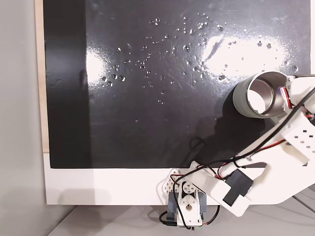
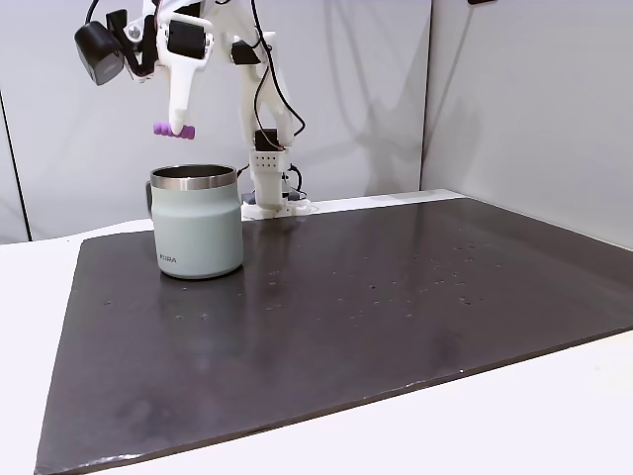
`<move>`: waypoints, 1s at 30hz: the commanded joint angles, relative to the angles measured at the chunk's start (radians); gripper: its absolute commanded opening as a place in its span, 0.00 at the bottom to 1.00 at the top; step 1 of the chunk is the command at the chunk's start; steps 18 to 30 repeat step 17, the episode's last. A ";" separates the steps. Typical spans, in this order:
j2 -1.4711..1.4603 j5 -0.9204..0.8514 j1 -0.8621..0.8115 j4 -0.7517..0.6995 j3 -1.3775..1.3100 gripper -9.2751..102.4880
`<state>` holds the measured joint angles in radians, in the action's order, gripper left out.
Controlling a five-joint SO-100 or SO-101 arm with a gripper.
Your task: Grasp a pengrip and put it in the cup.
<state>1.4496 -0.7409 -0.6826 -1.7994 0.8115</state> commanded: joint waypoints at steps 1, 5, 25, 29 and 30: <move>0.084 -0.029 0.008 0.000 0.052 0.08; 0.117 -0.028 0.014 0.002 0.095 0.10; 0.115 -0.006 0.017 0.002 0.097 0.27; 0.115 -0.006 0.017 0.002 0.097 0.27; 0.115 -0.006 0.017 0.002 0.097 0.27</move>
